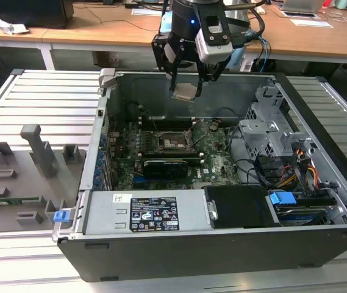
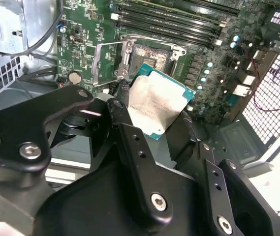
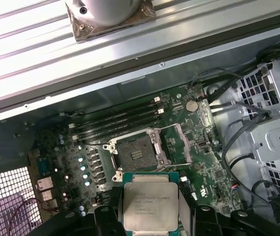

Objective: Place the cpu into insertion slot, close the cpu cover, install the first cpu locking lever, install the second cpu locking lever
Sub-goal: 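Place the cpu into insertion slot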

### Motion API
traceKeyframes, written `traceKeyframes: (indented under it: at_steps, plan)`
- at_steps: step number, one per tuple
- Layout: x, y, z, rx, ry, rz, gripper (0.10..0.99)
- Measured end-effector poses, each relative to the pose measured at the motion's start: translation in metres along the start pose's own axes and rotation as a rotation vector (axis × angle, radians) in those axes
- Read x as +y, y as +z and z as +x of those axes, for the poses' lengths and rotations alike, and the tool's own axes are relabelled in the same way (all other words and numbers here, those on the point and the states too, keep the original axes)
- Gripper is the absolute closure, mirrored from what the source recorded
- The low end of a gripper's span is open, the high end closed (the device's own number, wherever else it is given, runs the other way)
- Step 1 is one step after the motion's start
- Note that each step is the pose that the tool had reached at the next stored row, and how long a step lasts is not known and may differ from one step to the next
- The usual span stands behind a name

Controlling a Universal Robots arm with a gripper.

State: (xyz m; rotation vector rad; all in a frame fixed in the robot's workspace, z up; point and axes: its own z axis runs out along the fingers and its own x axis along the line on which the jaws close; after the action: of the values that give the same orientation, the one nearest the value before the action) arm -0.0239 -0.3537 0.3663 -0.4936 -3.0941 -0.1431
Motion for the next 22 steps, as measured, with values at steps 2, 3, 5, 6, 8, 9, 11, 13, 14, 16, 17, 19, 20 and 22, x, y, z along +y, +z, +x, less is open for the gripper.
traceKeyframes:
  at_steps: [2,3,5,6,8,9,11,13,14,16,17,19,20,22]
  plan:
    - [0.0000,0.0002,0.0000,-0.0020,0.023,0.000,0.545]
    - [0.0000,0.0002,0.0000,-0.0026,0.029,0.000,0.545]
    - [0.0000,0.0004,0.0000,-0.0041,0.047,-0.001,0.545]
    - [0.0000,0.0005,0.0000,-0.0047,0.054,-0.001,0.545]
    - [-0.0001,0.0006,0.0000,-0.0060,0.069,-0.001,0.545]
    - [-0.0001,0.0006,0.0000,-0.0070,0.080,-0.001,0.545]
    - [-0.0001,0.0007,0.0000,-0.0084,0.095,-0.002,0.545]
    - [-0.0001,0.0008,0.0000,-0.0103,0.117,-0.002,0.545]
    - [-0.0001,0.0009,0.0000,-0.0109,0.124,-0.002,0.545]
    - [-0.0001,0.0009,0.0000,-0.0124,0.141,-0.003,0.545]
    - [-0.0001,0.0010,0.0000,-0.0133,0.150,-0.003,0.545]
    - [-0.0001,0.0010,0.0000,-0.0147,0.166,-0.003,0.545]
    - [-0.0001,0.0011,0.0000,-0.0152,0.172,-0.003,0.545]
    - [-0.0001,0.0012,0.0000,-0.0170,0.192,-0.004,0.545]
